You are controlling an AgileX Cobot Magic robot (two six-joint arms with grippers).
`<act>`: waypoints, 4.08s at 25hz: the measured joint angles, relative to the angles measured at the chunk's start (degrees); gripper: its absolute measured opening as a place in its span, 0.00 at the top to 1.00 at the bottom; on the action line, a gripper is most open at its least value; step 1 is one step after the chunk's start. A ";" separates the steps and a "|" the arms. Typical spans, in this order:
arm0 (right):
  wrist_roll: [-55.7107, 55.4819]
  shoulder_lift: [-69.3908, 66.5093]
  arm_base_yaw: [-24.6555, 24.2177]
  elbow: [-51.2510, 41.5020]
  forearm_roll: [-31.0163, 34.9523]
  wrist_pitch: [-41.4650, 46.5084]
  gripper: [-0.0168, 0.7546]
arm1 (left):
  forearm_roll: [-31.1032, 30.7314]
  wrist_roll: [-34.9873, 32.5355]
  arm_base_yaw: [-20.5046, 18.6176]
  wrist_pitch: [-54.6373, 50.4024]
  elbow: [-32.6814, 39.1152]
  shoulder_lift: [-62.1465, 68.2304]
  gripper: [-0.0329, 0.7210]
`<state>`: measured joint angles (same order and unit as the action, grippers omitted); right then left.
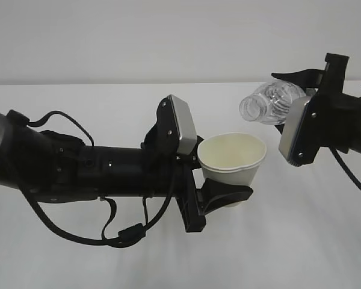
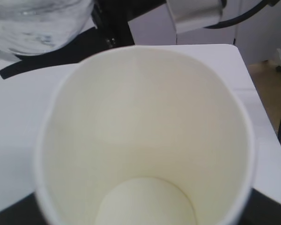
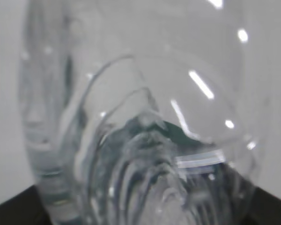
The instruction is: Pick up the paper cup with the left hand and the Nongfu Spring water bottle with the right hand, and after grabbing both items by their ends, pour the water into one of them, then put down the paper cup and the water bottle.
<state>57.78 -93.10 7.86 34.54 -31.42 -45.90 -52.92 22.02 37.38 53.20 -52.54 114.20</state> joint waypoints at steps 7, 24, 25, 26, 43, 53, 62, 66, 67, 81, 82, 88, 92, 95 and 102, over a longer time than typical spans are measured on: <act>1.73 0.00 0.00 0.00 0.02 0.00 0.35 | -0.24 0.77 0.00 0.00 0.00 0.00 0.37; 5.01 0.00 0.00 0.73 0.12 -0.13 0.35 | -1.69 2.28 0.00 0.00 0.00 0.00 0.37; 5.37 0.00 0.00 0.73 0.12 -0.13 0.35 | -1.69 2.28 0.00 0.00 0.00 0.00 0.37; 5.77 0.00 0.00 0.73 0.12 -0.13 0.35 | -1.69 2.28 0.00 0.00 0.00 0.00 0.37; 10.44 0.00 0.00 1.78 0.12 -0.46 0.35 | -1.72 2.28 0.00 0.00 0.00 0.00 0.37; 13.10 0.00 0.00 1.78 0.23 -0.46 0.35 | -1.72 2.28 0.00 0.00 0.00 0.00 0.37; 14.58 0.00 0.00 1.78 0.32 -0.46 0.35 | -1.72 2.28 0.00 0.00 0.00 0.00 0.37; 14.91 0.00 0.00 1.86 0.32 -0.46 0.35 | -1.33 2.28 0.00 0.00 0.00 0.00 0.37; 14.87 0.00 0.00 1.86 0.32 -0.46 0.35 | -0.73 2.28 0.00 0.00 0.00 0.00 0.37; 15.24 0.00 0.00 1.86 0.32 -0.46 0.35 | 2.16 2.28 0.00 0.00 0.00 0.00 0.38; 15.30 0.00 0.00 1.99 0.32 -0.46 0.35 | 2.16 2.28 0.00 0.00 0.00 0.00 0.38; 15.30 0.00 0.00 2.89 0.34 -0.46 0.35 | 2.16 2.28 0.00 0.00 0.00 0.00 0.38; 15.38 0.00 0.00 2.89 0.34 -0.46 0.35 | 2.28 2.28 0.00 0.00 0.00 0.00 0.38; 15.45 0.00 0.00 2.91 0.34 -0.46 0.35 | 2.35 2.28 0.00 0.00 0.00 0.00 0.38; 15.72 0.00 0.00 3.01 0.34 -0.46 0.35 | 2.49 2.28 0.00 0.00 0.00 0.00 0.38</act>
<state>73.50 -93.10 7.86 37.56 -31.07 -46.37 -50.42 24.29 37.38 53.20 -52.54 114.20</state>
